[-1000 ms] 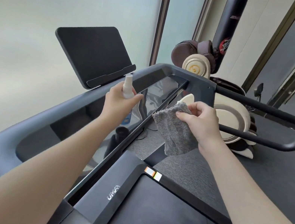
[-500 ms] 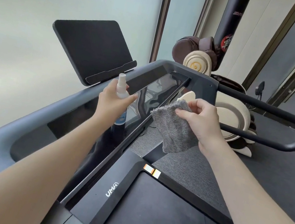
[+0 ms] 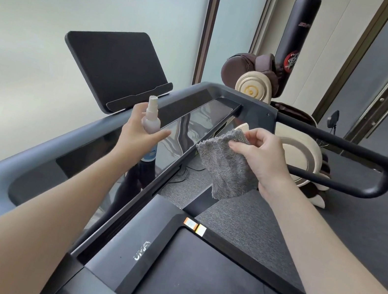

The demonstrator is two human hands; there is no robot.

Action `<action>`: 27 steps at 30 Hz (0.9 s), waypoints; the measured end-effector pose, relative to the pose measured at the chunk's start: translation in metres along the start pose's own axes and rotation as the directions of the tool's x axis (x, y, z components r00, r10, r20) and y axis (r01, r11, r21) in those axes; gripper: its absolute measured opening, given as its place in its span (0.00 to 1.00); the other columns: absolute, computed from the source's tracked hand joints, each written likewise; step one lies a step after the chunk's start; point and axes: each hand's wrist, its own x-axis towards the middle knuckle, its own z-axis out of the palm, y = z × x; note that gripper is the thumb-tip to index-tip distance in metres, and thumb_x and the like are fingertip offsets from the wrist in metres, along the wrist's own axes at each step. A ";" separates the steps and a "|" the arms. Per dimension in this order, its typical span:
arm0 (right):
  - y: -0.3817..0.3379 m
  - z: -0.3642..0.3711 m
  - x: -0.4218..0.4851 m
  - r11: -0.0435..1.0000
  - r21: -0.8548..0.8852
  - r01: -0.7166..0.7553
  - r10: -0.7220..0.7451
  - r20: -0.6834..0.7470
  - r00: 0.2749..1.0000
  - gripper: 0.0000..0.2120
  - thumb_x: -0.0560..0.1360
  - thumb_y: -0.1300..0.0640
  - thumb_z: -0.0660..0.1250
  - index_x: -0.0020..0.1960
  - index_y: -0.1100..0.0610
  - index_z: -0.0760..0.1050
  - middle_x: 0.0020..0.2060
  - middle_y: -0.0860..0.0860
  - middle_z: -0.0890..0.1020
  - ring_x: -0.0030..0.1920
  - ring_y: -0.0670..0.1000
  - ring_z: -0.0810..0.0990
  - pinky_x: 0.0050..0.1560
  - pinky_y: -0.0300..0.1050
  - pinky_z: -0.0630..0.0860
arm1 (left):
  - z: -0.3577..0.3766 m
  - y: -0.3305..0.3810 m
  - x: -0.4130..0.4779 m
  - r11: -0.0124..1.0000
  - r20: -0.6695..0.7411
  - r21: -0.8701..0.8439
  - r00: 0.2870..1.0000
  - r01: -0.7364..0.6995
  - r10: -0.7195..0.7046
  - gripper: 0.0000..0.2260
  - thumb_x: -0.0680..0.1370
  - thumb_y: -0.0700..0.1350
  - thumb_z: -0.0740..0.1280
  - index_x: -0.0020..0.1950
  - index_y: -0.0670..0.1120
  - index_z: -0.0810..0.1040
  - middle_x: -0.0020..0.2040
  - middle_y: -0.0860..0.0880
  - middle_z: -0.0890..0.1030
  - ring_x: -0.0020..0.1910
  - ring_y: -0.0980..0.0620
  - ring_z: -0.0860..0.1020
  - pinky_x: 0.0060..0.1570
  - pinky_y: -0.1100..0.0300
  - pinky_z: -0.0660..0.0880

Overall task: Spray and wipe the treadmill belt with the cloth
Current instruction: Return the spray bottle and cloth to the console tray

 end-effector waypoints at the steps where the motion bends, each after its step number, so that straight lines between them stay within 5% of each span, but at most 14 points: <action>1: 0.000 -0.002 -0.001 1.000 0.001 0.001 -0.001 0.000 1.000 0.11 0.60 0.52 0.75 0.40 0.53 0.78 0.43 0.54 0.83 0.48 0.57 0.82 0.52 0.60 0.78 | -0.001 0.001 -0.001 1.000 0.000 -0.005 1.000 0.009 -0.009 0.28 0.74 0.46 0.75 0.69 0.51 0.65 0.57 0.50 0.75 0.54 0.49 0.76 0.62 0.46 0.74; 6: -0.004 -0.017 -0.006 1.000 0.018 0.008 -0.008 -0.010 1.000 0.10 0.61 0.52 0.75 0.39 0.52 0.77 0.42 0.54 0.83 0.47 0.57 0.82 0.53 0.60 0.78 | -0.010 0.018 -0.019 0.999 -0.203 0.036 0.979 -0.032 0.038 0.33 0.76 0.49 0.72 0.76 0.48 0.60 0.72 0.47 0.67 0.69 0.51 0.68 0.69 0.50 0.68; 10: -0.010 -0.032 -0.008 0.997 0.062 0.050 -0.047 -0.046 0.998 0.08 0.66 0.57 0.76 0.41 0.54 0.77 0.42 0.55 0.83 0.48 0.58 0.82 0.54 0.60 0.78 | -0.009 0.052 -0.046 0.978 -0.401 0.079 0.892 -0.193 0.209 0.20 0.79 0.47 0.68 0.69 0.47 0.68 0.67 0.49 0.69 0.63 0.56 0.71 0.59 0.65 0.70; 12: -0.014 -0.035 -0.009 0.993 0.091 0.079 -0.073 -0.067 0.995 0.07 0.69 0.59 0.75 0.42 0.55 0.77 0.43 0.56 0.83 0.50 0.59 0.81 0.55 0.60 0.77 | 0.006 0.067 -0.053 0.976 -0.326 0.015 0.922 -0.217 0.210 0.12 0.79 0.46 0.66 0.62 0.48 0.72 0.62 0.49 0.74 0.59 0.56 0.75 0.52 0.71 0.72; 16: -0.018 -0.037 -0.015 0.984 0.136 0.114 -0.102 -0.094 0.990 0.06 0.72 0.58 0.73 0.45 0.54 0.76 0.48 0.58 0.82 0.52 0.59 0.81 0.55 0.57 0.78 | 0.056 0.081 -0.058 0.987 -0.036 -0.162 0.999 -0.008 0.003 0.18 0.79 0.54 0.65 0.64 0.45 0.75 0.60 0.48 0.78 0.57 0.55 0.77 0.61 0.52 0.75; 21: -0.014 -0.040 -0.021 0.962 0.236 0.139 -0.111 -0.132 0.985 0.08 0.75 0.56 0.69 0.52 0.56 0.75 0.50 0.55 0.82 0.53 0.55 0.81 0.58 0.53 0.77 | 0.101 0.090 -0.065 0.859 0.335 -0.315 0.894 0.404 -0.297 0.32 0.73 0.71 0.60 0.64 0.48 0.78 0.58 0.49 0.82 0.56 0.50 0.80 0.59 0.52 0.76; 23: -0.006 -0.044 -0.022 0.961 0.243 0.129 -0.090 -0.164 0.982 0.09 0.77 0.54 0.67 0.54 0.56 0.73 0.50 0.54 0.81 0.53 0.53 0.80 0.58 0.52 0.76 | 0.110 0.084 -0.068 0.809 0.327 -0.400 0.892 0.430 -0.313 0.29 0.74 0.69 0.62 0.53 0.45 0.82 0.50 0.47 0.85 0.50 0.48 0.83 0.51 0.54 0.79; 27: 0.012 -0.051 -0.029 0.987 0.018 0.157 -0.147 -0.260 0.954 0.12 0.80 0.50 0.61 0.55 0.58 0.66 0.45 0.50 0.76 0.45 0.45 0.75 0.45 0.40 0.71 | 0.126 0.079 -0.077 0.923 0.121 -0.349 0.985 0.161 -0.126 0.30 0.75 0.65 0.62 0.41 0.36 0.73 0.37 0.45 0.73 0.37 0.49 0.72 0.40 0.54 0.69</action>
